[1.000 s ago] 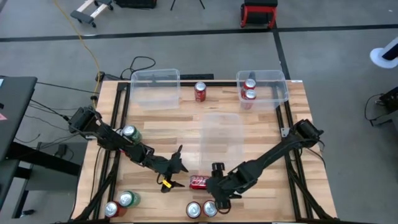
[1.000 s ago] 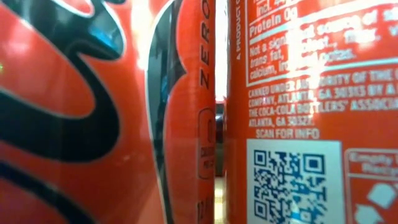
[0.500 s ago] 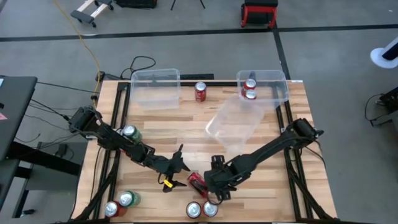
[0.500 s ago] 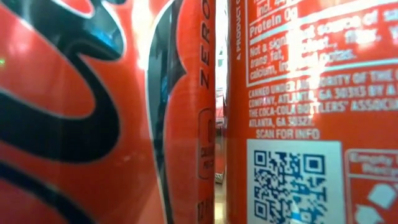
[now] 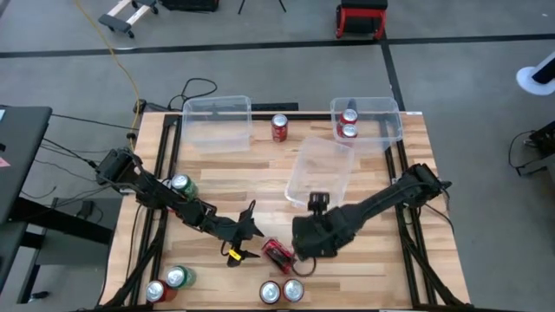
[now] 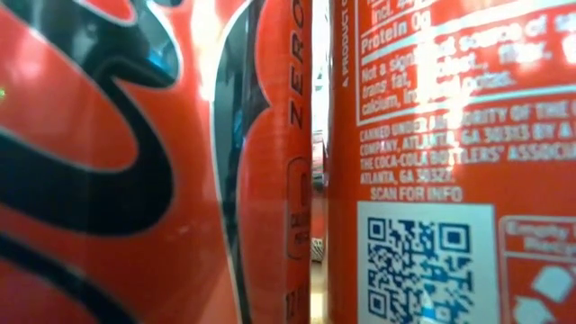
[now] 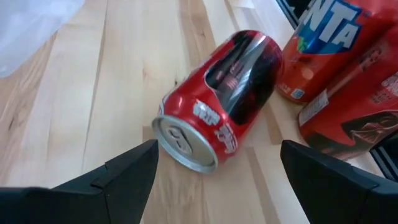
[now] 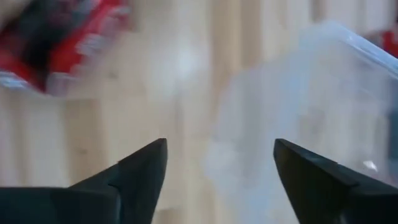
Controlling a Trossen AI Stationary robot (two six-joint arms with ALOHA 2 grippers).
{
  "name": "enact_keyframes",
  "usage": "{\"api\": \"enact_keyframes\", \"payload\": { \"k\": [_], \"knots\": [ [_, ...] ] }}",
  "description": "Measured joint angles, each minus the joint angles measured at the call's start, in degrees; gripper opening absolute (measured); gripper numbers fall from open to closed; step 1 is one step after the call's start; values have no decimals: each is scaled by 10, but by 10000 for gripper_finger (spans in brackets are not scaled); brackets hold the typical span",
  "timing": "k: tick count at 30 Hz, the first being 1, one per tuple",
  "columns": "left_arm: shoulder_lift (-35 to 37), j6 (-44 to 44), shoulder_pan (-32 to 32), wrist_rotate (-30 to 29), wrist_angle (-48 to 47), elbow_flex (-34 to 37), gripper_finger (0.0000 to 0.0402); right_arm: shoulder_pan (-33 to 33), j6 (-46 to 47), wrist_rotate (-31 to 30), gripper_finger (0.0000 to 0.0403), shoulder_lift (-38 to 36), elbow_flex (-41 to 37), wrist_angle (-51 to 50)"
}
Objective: Sort soda cans
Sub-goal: Put the middle right red-white soda can into the bottom transparent bin
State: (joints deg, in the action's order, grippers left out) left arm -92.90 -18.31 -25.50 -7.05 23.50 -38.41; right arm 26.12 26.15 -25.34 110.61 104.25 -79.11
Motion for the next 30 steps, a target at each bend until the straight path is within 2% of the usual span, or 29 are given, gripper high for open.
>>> {"api": "enact_keyframes", "payload": {
  "k": [6, 9, 18, 24, 27, 30],
  "knots": [
    [0, -9, -1, 0, -18, 0, 335, -33, 13, -3, 244, -1, -5, -22],
    [0, -10, -1, 1, -24, 0, 335, -54, 10, 23, 211, 0, -5, -9],
    [0, -14, -1, 2, -32, 0, 335, -129, -2, 120, 94, 0, -5, 140],
    [0, -4, -1, -6, -32, 0, 335, -187, -70, 140, 54, 0, -2, 271],
    [0, -4, -1, -19, -37, 0, 334, -214, -72, 137, 42, 0, 23, 218],
    [0, -7, -6, -19, -48, 0, 334, -232, -69, 135, 27, -7, 44, 107]
  ]
}}
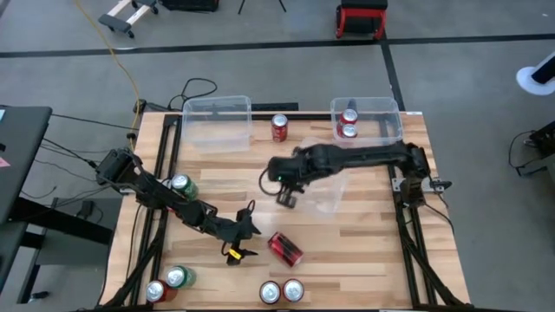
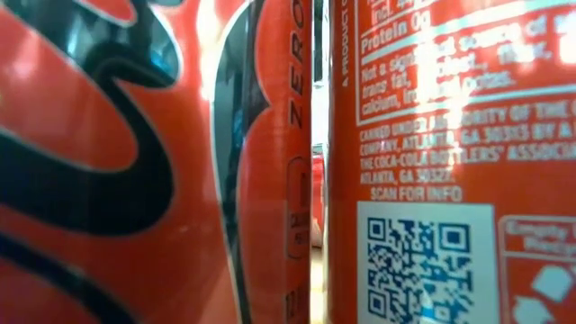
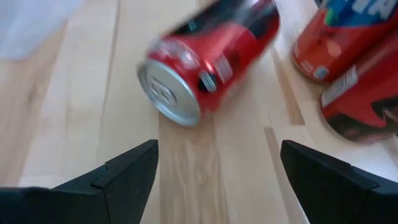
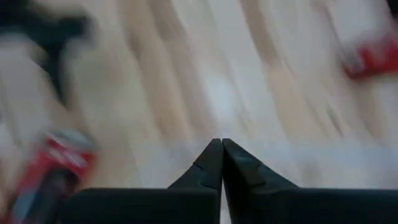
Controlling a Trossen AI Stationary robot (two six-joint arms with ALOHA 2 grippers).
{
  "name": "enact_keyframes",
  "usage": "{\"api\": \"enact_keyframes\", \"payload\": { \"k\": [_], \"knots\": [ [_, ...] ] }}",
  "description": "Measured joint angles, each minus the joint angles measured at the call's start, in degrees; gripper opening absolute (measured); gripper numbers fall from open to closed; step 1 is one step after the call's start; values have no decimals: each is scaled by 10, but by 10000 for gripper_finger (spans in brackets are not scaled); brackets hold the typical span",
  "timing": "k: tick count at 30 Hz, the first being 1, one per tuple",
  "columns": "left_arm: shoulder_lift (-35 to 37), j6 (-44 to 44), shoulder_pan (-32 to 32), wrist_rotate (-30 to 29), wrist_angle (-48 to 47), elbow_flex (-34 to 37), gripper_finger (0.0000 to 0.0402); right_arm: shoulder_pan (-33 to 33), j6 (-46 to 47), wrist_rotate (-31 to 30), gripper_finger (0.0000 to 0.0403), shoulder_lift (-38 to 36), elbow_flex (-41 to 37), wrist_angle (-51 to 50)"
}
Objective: Sort soda cans
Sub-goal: Put the middle right red-white soda can into the bottom transparent bin
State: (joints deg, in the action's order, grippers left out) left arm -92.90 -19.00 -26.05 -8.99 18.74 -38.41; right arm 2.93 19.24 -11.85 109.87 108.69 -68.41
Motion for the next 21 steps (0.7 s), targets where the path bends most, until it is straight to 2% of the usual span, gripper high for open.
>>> {"api": "enact_keyframes", "payload": {
  "k": [5, 8, 16, 21],
  "knots": [
    [0, -3, -7, -3, -15, 0, 334, -4, 13, -1, 5, -11, -3, -138],
    [0, -4, -9, -10, -16, 0, 334, -2, 19, 2, 5, -9, -22, -154],
    [0, -22, -11, -11, -15, 0, 334, -31, -22, 105, 4, -7, -104, 51],
    [0, -20, -14, -10, -19, 0, 334, -59, -47, 121, 4, -7, -111, 179]
  ]
}}
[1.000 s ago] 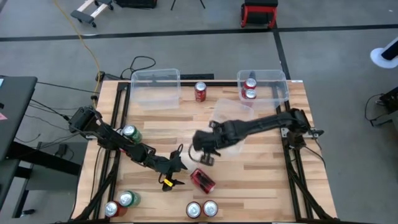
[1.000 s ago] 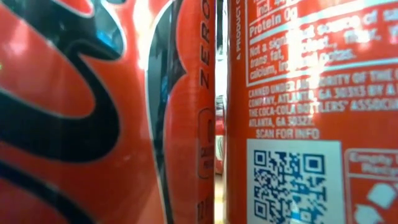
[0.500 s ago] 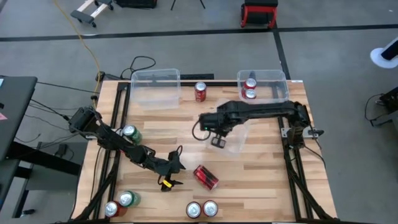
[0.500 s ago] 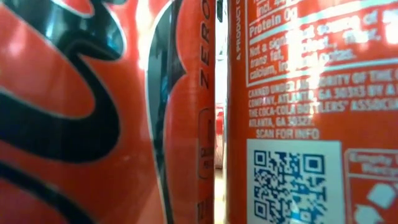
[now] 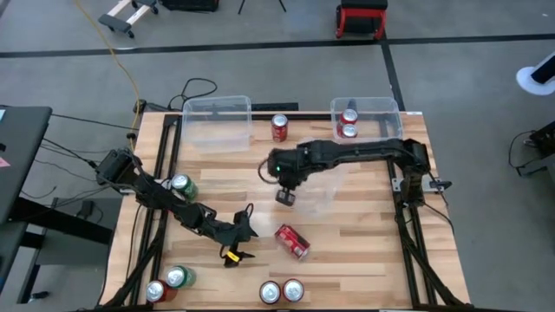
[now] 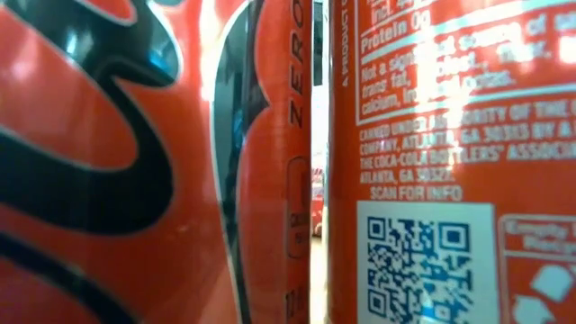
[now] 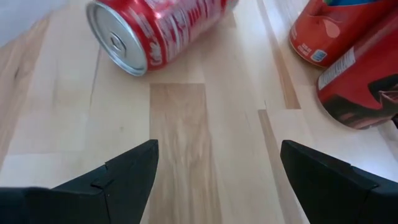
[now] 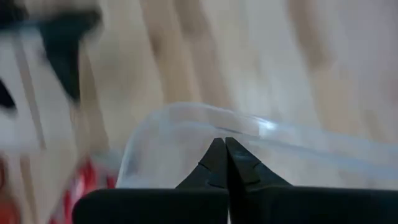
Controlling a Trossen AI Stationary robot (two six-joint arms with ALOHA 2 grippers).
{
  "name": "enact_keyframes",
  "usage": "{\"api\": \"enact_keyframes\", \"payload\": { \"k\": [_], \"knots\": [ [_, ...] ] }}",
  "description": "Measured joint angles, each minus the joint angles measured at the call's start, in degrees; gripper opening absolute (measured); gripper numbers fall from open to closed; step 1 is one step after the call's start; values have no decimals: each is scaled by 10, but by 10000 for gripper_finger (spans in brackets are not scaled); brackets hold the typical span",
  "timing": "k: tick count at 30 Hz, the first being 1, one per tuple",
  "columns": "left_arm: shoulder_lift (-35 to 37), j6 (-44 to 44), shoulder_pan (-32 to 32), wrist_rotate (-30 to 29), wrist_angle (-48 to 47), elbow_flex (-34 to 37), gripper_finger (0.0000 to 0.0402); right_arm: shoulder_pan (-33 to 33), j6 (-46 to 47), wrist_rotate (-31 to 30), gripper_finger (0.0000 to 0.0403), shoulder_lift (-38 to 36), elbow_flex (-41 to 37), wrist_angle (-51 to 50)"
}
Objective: Sort soda cans
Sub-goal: Put the middle right red-white soda can into the bottom transparent bin
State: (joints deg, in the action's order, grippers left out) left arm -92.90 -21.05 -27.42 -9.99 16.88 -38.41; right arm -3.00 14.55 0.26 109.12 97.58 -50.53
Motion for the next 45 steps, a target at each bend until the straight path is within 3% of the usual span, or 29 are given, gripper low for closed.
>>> {"api": "enact_keyframes", "payload": {
  "k": [5, 8, 12, 16, 22, 32, 38, 41, 45],
  "knots": [
    [0, 18, 7, 0, 1, 0, 334, -55, -8, -1, 3, 0, 0, 117],
    [0, 18, 13, 1, 1, 0, 334, -87, 8, -2, 3, -4, 0, 128],
    [0, 18, 12, 0, -7, 0, 334, -104, 1, -4, 3, -39, 0, 13],
    [0, 15, 8, -6, -16, 0, 334, -95, -10, -7, 3, -68, 1, -167],
    [0, 10, 4, -33, -7, 0, 334, -65, 4, -100, 3, -73, -2, -310],
    [0, -22, -18, -37, -8, 0, 334, -24, 68, -58, 3, -72, -85, -326],
    [0, -20, -18, -58, -2, 0, 334, 23, 84, -4, 3, -72, -96, -194],
    [0, -20, -13, -63, 6, 0, 334, 45, 100, -10, 3, -72, -83, -171],
    [0, -20, -13, -63, 8, -4, 334, 90, 141, -103, 5, -92, -65, -185]
  ]
}}
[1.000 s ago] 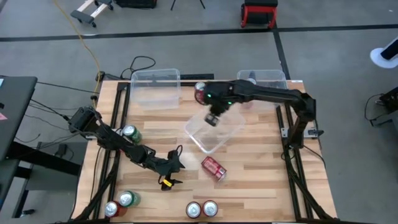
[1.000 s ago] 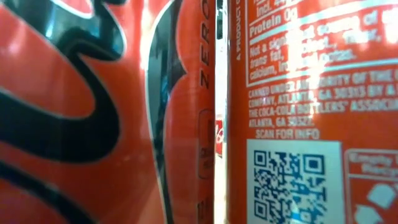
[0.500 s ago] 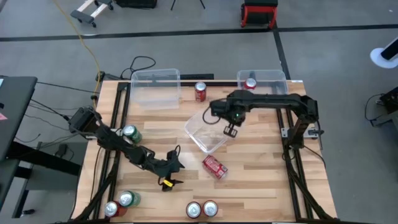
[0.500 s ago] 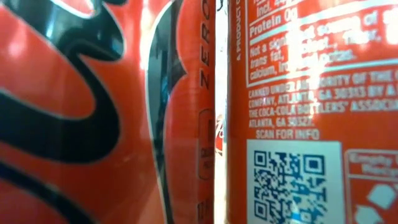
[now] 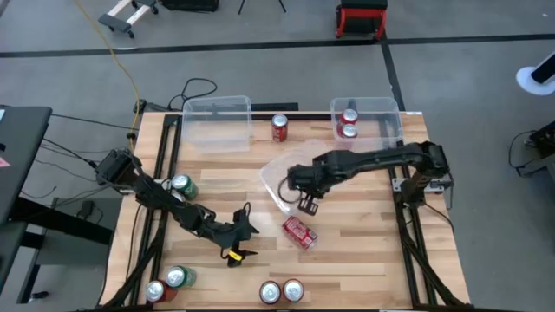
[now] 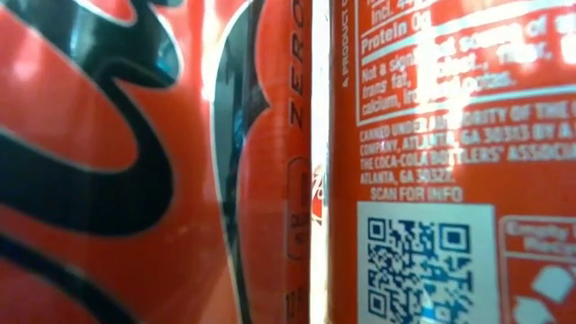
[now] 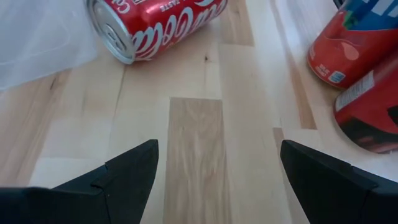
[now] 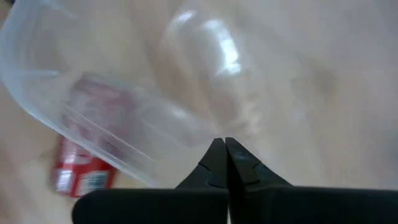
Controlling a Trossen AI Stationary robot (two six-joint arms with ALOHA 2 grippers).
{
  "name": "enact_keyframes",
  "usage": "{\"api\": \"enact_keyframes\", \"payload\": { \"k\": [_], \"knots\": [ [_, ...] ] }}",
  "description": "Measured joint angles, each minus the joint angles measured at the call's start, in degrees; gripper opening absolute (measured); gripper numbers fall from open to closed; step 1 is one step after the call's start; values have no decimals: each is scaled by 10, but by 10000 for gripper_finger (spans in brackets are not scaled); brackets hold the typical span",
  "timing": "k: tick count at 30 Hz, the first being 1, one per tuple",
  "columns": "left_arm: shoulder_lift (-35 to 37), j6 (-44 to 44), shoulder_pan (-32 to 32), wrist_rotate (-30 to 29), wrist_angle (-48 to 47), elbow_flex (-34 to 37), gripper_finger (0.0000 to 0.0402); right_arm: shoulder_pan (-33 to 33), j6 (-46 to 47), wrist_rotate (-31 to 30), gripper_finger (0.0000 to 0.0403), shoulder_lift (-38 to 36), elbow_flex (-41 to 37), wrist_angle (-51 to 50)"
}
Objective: Sort soda cans
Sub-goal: Put the middle right red-white soda can into the bottom transparent bin
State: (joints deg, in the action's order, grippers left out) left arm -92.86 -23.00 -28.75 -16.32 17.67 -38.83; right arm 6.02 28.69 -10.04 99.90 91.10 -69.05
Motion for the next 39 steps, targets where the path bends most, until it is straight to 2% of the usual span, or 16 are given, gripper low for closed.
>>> {"api": "enact_keyframes", "payload": {
  "k": [3, 8, 14, 19, 23, 27, 31, 39],
  "knots": [
    [0, 0, -4, 0, 0, -1, 334, 51, 58, -78, 10, -43, 1, -11],
    [0, 0, -12, -18, -2, -1, 334, 173, 205, -202, 30, -108, -20, -26],
    [0, 11, -13, -47, -1, -1, 334, 294, 376, -233, 104, -126, -76, -12],
    [0, 13, -12, -50, 4, -1, 334, 353, 459, -236, 215, -87, -118, 44],
    [0, 37, -5, -50, 22, -1, 334, 363, 465, -258, 312, -45, -123, 64],
    [0, 54, 3, -45, 26, -1, 334, 349, 463, -263, 384, -3, -123, 89],
    [0, 68, 9, -35, 22, -1, 334, 322, 460, -252, 387, 27, -123, 123],
    [0, 76, 11, -28, -14, -1, 334, 259, 372, -130, 397, 45, -135, 234]
  ]
}}
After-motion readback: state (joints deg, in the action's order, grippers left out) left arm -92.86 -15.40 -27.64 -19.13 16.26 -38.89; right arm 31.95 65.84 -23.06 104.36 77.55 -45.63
